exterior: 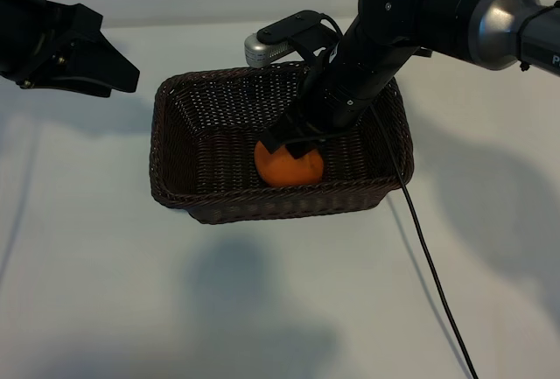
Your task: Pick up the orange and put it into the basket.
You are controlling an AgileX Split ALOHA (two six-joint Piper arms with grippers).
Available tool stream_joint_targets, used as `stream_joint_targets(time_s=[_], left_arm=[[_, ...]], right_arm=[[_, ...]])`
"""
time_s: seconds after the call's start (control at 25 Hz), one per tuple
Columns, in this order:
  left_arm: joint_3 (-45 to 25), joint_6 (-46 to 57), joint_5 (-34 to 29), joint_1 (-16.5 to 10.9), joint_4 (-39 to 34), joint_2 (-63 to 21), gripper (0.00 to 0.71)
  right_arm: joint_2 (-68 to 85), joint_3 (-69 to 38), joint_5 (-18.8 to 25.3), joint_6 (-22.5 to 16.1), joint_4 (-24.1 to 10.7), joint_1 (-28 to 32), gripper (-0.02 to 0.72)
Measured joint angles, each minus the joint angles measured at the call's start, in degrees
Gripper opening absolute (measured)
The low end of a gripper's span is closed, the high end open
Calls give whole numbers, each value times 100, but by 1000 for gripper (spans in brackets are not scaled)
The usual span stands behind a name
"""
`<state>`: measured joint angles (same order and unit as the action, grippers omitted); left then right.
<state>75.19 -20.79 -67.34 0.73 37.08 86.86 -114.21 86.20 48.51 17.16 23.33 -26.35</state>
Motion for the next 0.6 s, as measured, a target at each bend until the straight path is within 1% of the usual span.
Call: stream_joint_targets(time_s=[0.08,0.12,0.32,0.4,0.48,0.6], left_arm=[[0,0,0,0,0,0,425],[0,0,0,0,0,0,425],[0,10,0,0,0,0,425],[0,10,0,0,0,0,425],[0,10,0,0,0,0,425],[0,10,0,0,0,0,425]], right_arm=[[0,0,0,0,0,0,114],[0,0,0,0,0,0,153],[0,0,53,0,13,0,421],[0,0,74,0,31,0,502],[0,0,121,0,31,0,555],[0,0,221,6,38,0,566]])
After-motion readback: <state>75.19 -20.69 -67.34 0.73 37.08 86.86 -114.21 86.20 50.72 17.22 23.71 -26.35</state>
